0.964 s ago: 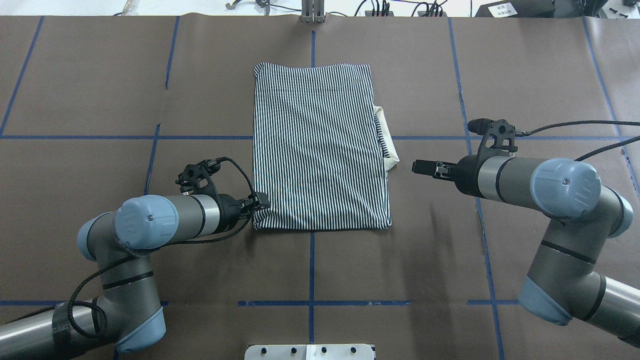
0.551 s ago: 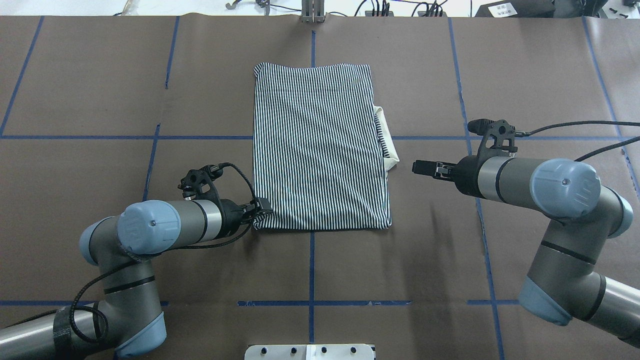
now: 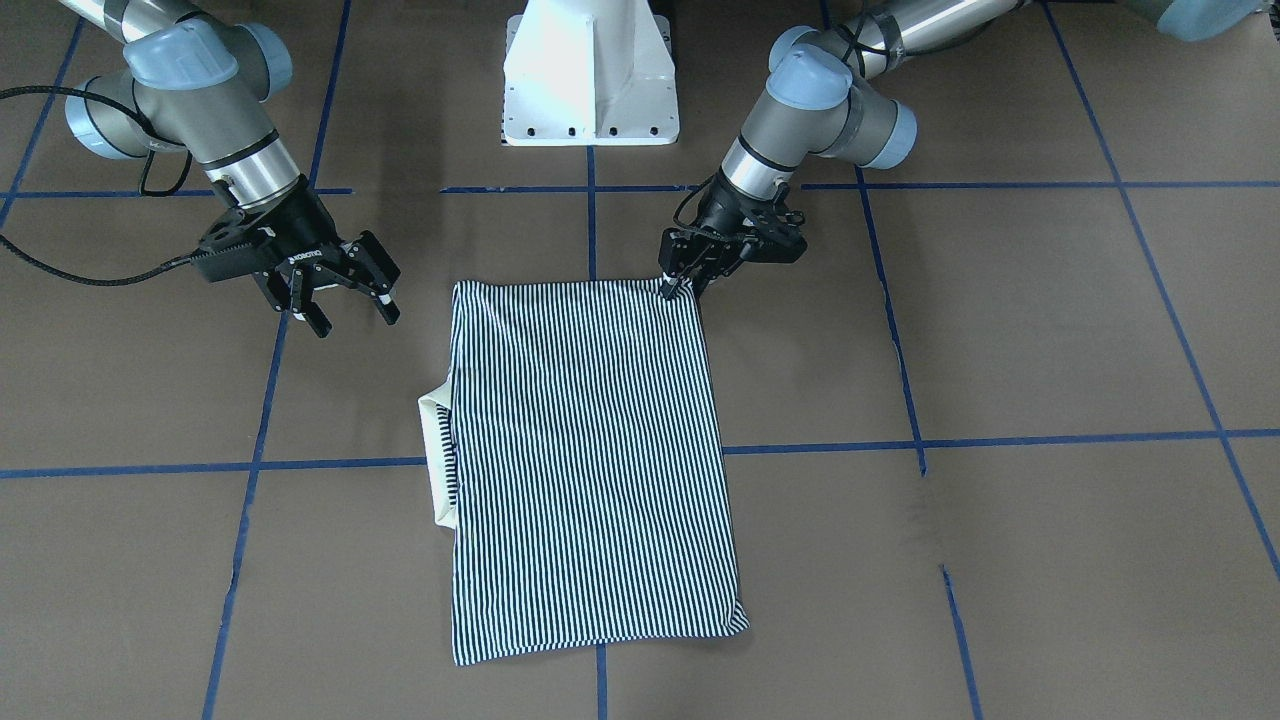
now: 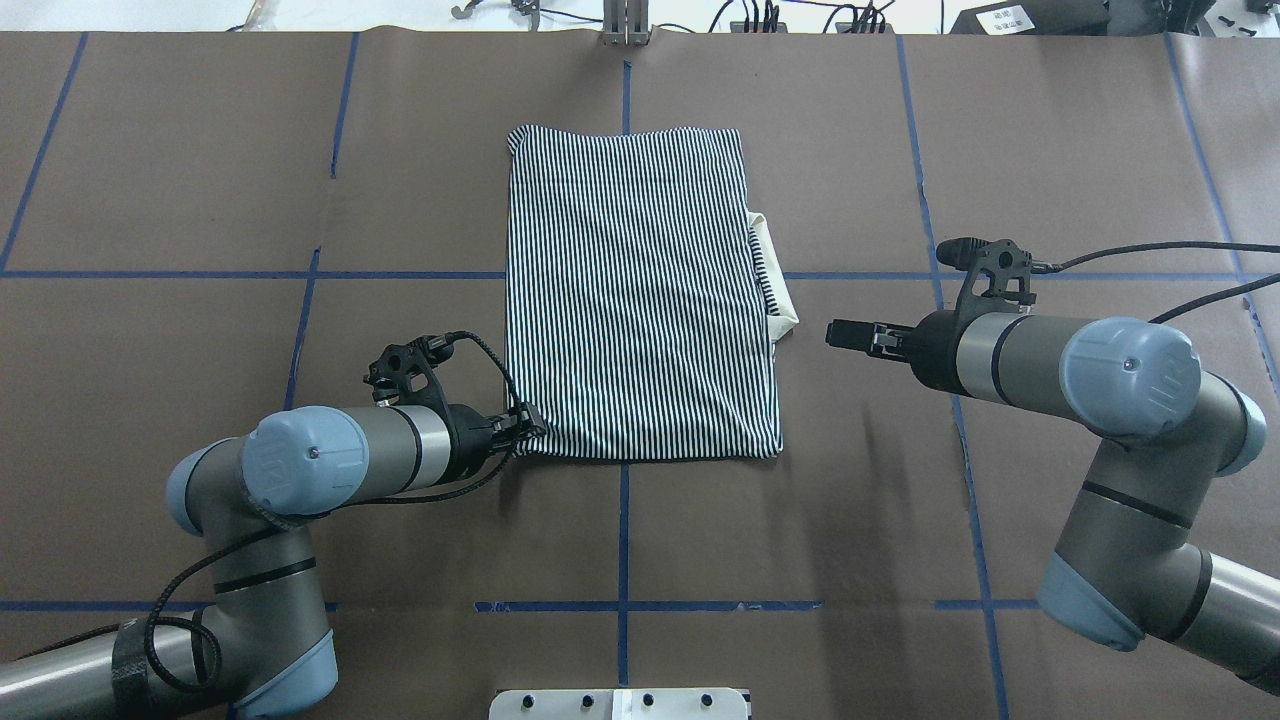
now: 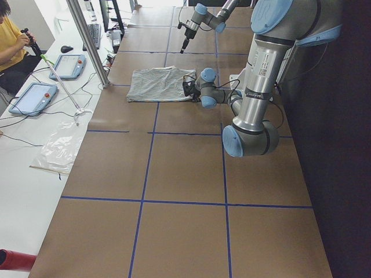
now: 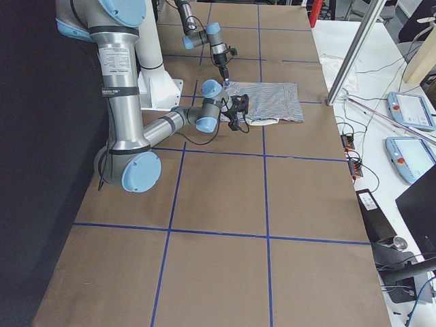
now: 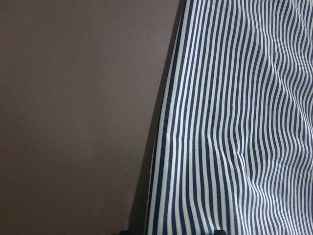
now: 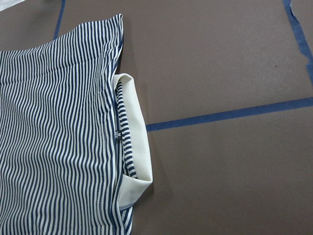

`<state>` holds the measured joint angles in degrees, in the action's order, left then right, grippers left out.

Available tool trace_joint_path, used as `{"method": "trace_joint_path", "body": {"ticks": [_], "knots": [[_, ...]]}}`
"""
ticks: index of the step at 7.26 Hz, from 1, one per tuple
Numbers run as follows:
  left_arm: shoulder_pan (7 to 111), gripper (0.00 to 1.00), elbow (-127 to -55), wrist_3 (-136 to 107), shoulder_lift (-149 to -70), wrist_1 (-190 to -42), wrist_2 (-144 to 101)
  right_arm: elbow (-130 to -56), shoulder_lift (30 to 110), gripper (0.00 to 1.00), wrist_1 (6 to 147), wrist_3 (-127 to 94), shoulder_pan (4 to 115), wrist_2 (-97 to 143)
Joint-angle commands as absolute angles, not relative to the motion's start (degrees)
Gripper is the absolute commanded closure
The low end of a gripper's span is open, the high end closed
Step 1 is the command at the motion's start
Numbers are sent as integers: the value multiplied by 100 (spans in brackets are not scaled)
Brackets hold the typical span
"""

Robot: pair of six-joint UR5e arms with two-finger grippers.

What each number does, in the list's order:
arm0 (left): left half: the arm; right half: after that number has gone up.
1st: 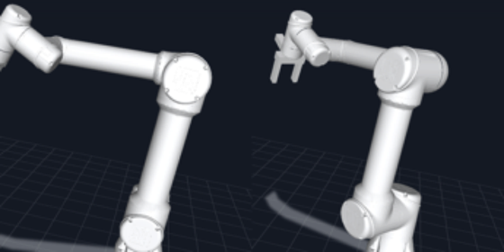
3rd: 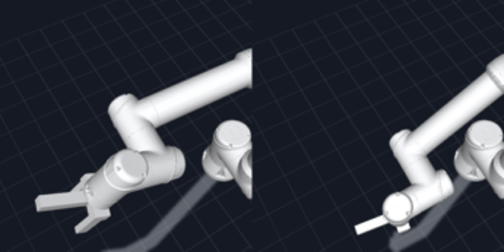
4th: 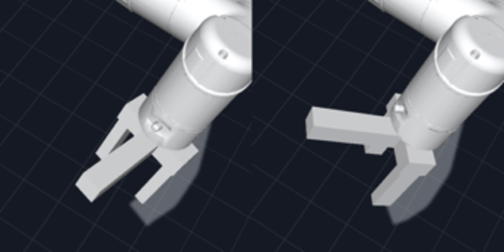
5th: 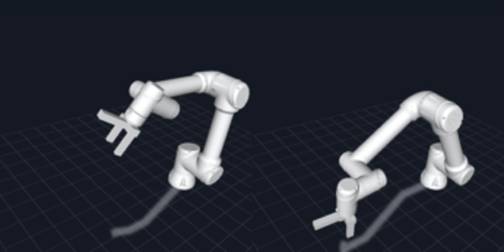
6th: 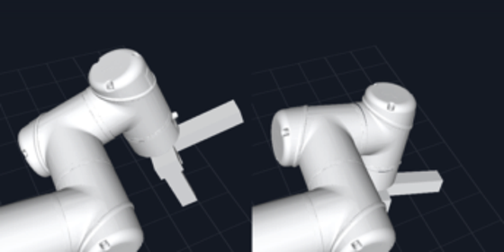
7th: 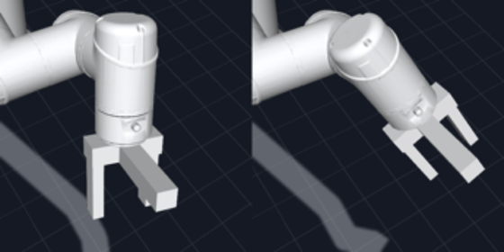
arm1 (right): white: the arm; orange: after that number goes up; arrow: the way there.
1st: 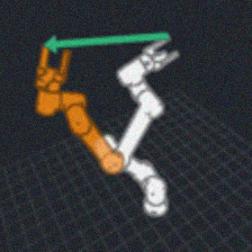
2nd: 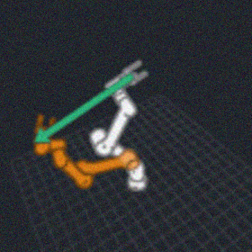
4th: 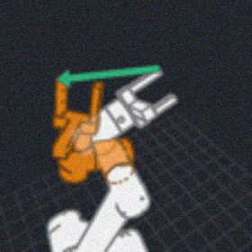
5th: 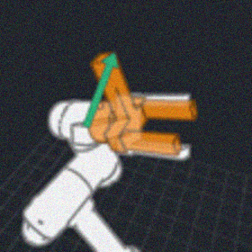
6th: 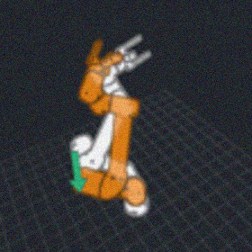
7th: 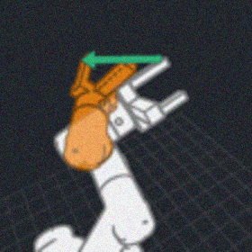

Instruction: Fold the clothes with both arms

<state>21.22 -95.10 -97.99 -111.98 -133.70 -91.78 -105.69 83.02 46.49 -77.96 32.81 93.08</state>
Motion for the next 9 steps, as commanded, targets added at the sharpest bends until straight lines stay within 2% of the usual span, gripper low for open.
{"method": "trace_joint_path", "body": {"ticks": [1,2,3,4,5,6,9], "knots": [[2083,59,-9510,-9800,-11197,-13368,-9184,-10556,8297,0,4649,-7796,3278,9308],[2083,72,-9501,-9791,-11206,-13377,-9185,-10547,8297,0,4658,-7796,3278,9308],[2074,95,-9510,-9791,-11206,-13377,-9176,-10547,8297,0,4676,-7796,3270,9308],[2074,100,-9510,-9765,-11206,-13377,-9176,-10547,8288,2,4728,-7909,3226,9299],[2074,100,-9510,-9739,-11206,-13386,-9184,-10608,8158,11,4998,-8841,3095,9281],[2074,100,-9510,-9738,-11206,-13377,-9185,-10678,7591,19,5854,-9512,2911,9151],[2074,100,-9519,-9738,-11232,-13386,-9185,-10696,6506,30,7975,-10124,2286,8885]]}}
